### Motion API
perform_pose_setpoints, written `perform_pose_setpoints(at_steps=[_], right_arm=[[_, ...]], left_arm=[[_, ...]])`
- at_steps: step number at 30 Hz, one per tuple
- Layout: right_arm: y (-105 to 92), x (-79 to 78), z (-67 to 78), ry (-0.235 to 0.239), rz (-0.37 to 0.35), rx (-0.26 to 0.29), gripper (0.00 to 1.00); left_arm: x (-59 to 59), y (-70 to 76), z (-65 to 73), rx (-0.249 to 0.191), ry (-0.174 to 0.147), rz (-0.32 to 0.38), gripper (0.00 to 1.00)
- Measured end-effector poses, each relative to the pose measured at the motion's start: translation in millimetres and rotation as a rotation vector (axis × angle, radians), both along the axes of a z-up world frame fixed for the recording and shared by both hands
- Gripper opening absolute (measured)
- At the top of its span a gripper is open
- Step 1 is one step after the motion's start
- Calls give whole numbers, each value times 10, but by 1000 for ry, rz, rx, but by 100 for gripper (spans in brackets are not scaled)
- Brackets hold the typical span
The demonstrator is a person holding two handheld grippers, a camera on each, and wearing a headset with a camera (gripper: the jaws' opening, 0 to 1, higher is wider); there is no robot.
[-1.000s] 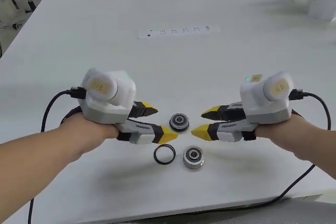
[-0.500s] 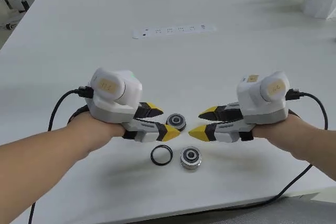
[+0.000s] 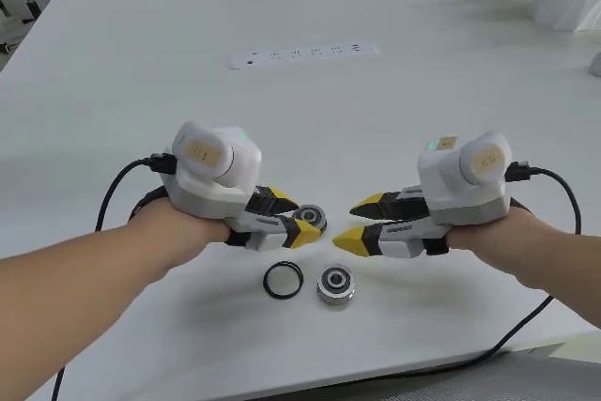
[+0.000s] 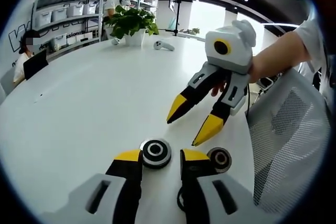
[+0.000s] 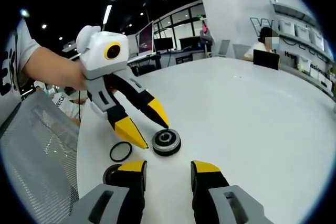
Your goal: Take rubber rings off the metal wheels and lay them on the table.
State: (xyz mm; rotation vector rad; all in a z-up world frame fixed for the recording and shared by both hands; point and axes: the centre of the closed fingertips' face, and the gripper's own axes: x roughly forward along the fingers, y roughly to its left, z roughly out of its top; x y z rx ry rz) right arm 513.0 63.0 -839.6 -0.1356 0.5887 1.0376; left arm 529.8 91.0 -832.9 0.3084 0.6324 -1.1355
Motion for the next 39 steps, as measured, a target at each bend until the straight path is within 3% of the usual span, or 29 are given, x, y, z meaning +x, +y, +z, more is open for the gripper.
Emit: perform_pose_setpoints(at_steps=[10, 19, 39], right_arm=[[6, -18, -4, 0, 0, -1, 31], [17, -10, -12, -7, 10, -7, 30], [171, 87, -53, -27, 45, -37, 30]], left_arm=[[14, -8, -14, 11, -20, 9, 14], [43, -24, -32, 56, -85, -12, 9], [101, -8, -53, 49, -80, 18, 7]])
